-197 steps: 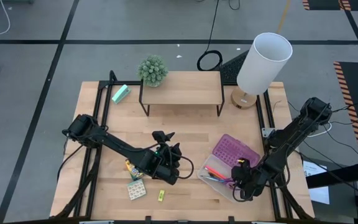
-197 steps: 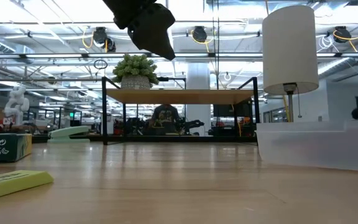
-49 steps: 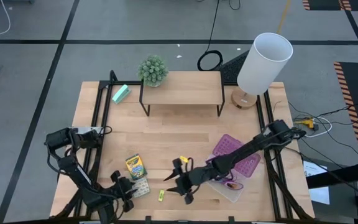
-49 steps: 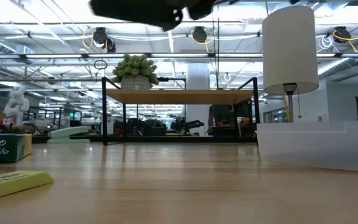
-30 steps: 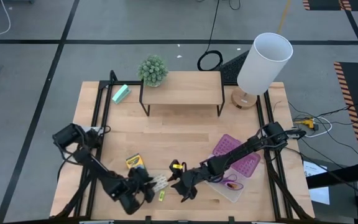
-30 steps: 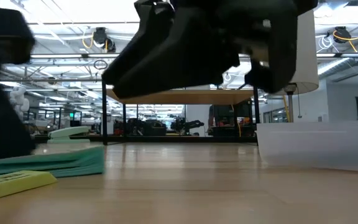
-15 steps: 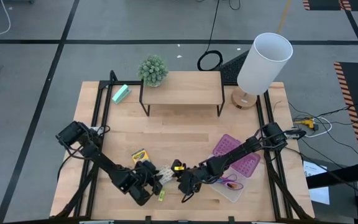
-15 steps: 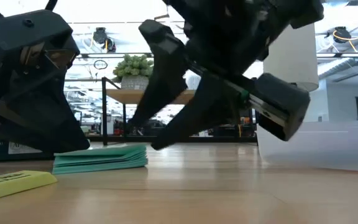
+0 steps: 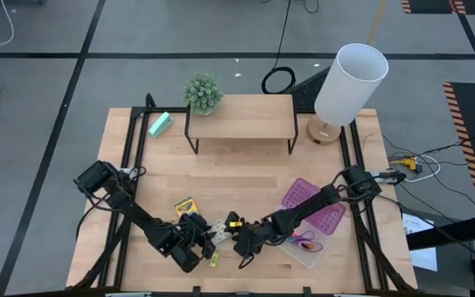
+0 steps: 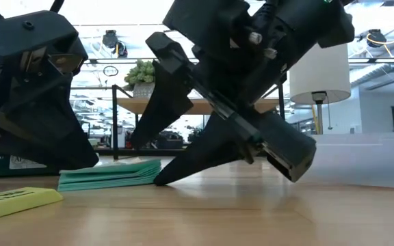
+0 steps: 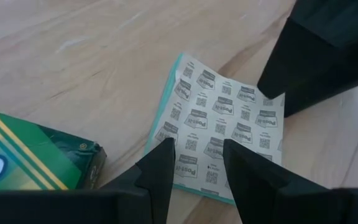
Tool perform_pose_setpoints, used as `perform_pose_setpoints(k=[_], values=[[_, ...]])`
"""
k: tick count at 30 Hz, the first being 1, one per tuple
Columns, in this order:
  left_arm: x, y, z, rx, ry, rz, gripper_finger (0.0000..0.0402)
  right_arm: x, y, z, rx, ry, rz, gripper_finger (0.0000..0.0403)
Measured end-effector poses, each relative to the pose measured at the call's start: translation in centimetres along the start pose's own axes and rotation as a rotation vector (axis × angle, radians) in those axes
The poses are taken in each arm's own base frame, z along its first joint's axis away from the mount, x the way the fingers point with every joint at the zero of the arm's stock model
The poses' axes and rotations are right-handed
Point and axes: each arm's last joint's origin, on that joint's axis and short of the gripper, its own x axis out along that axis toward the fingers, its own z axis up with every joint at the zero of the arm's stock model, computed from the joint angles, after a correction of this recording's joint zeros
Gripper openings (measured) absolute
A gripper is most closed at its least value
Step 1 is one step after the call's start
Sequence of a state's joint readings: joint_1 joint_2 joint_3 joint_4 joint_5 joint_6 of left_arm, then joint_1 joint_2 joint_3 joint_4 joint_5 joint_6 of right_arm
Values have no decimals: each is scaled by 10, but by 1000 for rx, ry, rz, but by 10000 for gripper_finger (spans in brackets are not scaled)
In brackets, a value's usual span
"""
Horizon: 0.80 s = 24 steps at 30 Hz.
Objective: Pack school essentials
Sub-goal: Put the blue sticky notes into the purple supply box
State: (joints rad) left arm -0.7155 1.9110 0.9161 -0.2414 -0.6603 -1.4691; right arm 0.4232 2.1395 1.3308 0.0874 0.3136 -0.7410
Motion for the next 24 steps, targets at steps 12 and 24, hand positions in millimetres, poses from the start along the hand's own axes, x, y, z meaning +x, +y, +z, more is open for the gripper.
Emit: perform_pose_setpoints(k=[12,24], values=[[0,-1,0,21,0,-6,145,1,-1,-3,-38,59,-60,185],[0,-1,0,42,0,-6,145,-1,0,0,-96,102,-119,185]])
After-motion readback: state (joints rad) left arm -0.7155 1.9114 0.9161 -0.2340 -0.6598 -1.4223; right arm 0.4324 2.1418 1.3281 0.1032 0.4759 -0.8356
